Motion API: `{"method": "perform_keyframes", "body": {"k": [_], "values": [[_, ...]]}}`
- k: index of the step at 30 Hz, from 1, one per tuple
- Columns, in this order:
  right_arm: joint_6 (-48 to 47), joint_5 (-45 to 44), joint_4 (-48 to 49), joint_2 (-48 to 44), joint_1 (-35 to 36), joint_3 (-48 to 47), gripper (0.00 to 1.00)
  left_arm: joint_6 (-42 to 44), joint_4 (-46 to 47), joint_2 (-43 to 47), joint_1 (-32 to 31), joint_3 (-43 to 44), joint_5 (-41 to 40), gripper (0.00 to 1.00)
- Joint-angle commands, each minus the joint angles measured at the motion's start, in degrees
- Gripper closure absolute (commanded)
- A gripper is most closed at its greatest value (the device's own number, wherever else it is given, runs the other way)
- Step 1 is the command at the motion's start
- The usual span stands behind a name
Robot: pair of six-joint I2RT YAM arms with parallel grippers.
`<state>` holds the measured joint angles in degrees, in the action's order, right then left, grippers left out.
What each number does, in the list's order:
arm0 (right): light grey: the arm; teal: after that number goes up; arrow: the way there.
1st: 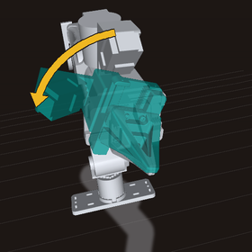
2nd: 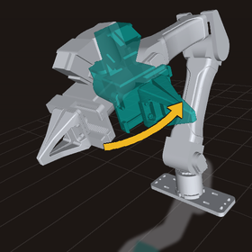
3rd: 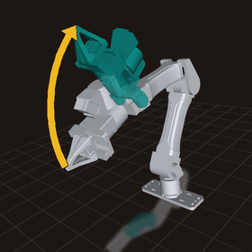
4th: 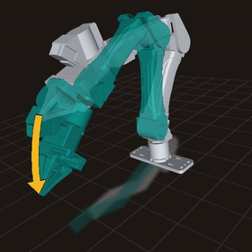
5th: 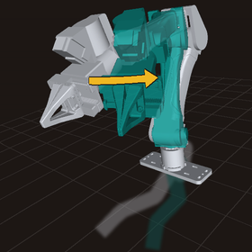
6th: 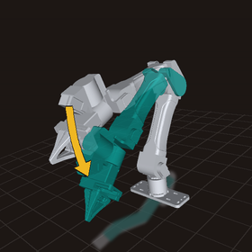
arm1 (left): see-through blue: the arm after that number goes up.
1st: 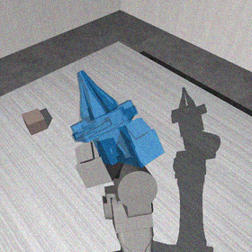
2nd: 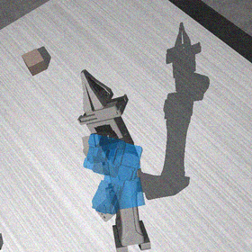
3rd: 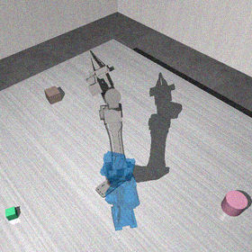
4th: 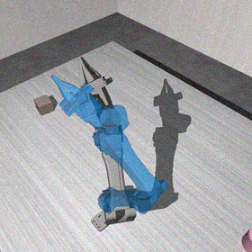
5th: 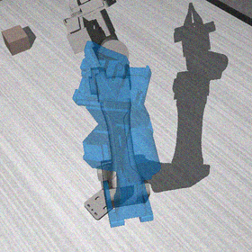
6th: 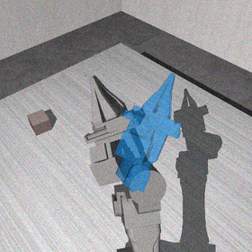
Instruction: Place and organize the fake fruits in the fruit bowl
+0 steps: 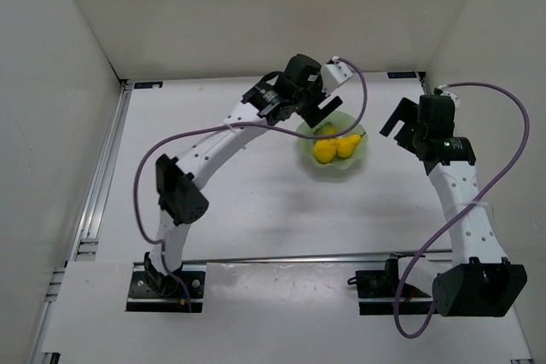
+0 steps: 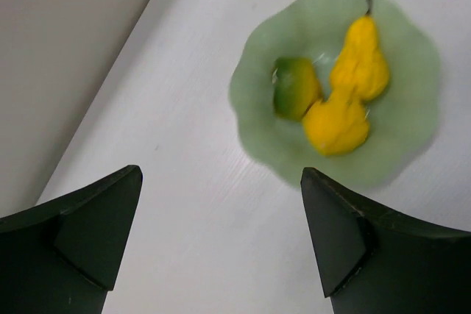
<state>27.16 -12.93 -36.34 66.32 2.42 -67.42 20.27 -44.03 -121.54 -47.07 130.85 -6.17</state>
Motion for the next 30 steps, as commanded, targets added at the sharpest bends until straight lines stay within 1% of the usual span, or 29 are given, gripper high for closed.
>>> {"method": "perform_keyframes", "body": {"k": [1,2,3,4,5,6,7,8,9,11,12,13,15,16,19,20,23,26,30], "values": [[1.1,0.9,-1.2,-3.7,0.0,2.5,0.0,-0.3,0.0,12.1,2.3,-10.3,-9.4,0.0],[1.1,1.4,-1.2,-4.8,0.0,3.2,0.0,-1.5,0.0,16.5,3.6,-13.5,-10.0,0.0],[1.1,1.4,-2.3,-4.8,0.0,4.4,0.0,-3.6,0.0,18.8,6.6,-19.7,-11.6,0.0],[1.1,2.1,-2.9,-5.7,0.0,5.1,0.0,-4.4,0.0,21.1,8.6,-22.9,-12.4,0.0],[1.6,2.1,-3.4,-6.6,0.0,5.9,0.0,-5.0,0.0,25.8,10.6,-26.0,-13.2,0.0],[1.6,2.1,-3.9,-7.2,0.0,6.7,0.0,-5.0,0.0,28.3,15.2,-29.0,-13.8,0.0],[1.6,2.1,-4.6,-8.5,0.0,8.4,0.0,-5.6,-0.5,30.6,17.9,-34.5,-13.8,0.0],[2.1,2.6,-4.6,-9.2,0.0,9.3,0.0,-5.6,-1.6,35.2,20.8,-36.9,-13.3,0.0],[2.1,3.2,-4.6,-10.0,0.0,10.3,0.0,-5.6,-2.6,37.4,26.8,-38.9,-11.9,0.0],[2.7,3.7,-5.1,-12.2,0.0,12.6,0.0,-3.8,-4.7,41.5,32.8,-44.6,-7.2,0.0],[3.2,3.7,-5.1,-12.7,0.0,13.2,0.0,-3.1,-5.8,45.6,38.0,-46.8,-6.1,0.0],[3.3,4.4,-5.1,-13.2,0.0,13.2,0.0,-1.0,-5.8,47.5,40.2,-51.3,-5.3,0.0],[4.5,5.1,-5.7,-13.9,0.0,13.8,0.0,-0.5,-6.3,53.2,44.0,-56.7,-5.3,0.0],[5.3,6.1,-5.7,-13.9,0.0,13.8,0.0,-0.5,-6.3,55.0,47.0,-62.1,-5.8,0.0],[6.9,6.6,-6.9,-14.5,0.0,13.8,0.0,-0.5,-6.3,61.5,50.7,-70.4,-5.0,0.0],[7.6,7.3,-6.9,-14.5,0.0,13.8,0.0,-0.5,-7.0,62.8,52.1,-75.7,-4.5,0.0],[8.2,7.3,-8.1,-15.1,0.0,13.2,0.0,-2.2,-7.0,67.7,53.7,-83.4,-4.5,0.0],[8.2,7.3,-9.2,-16.4,0.0,13.2,0.0,-3.7,-7.0,71.8,54.4,-87.1,-2.7,0.0],[8.2,6.8,-10.4,-17.5,0.0,14.3,0.0,-7.1,-7.0,73.9,54.4,-88.1,-2.0,0.0]]}}
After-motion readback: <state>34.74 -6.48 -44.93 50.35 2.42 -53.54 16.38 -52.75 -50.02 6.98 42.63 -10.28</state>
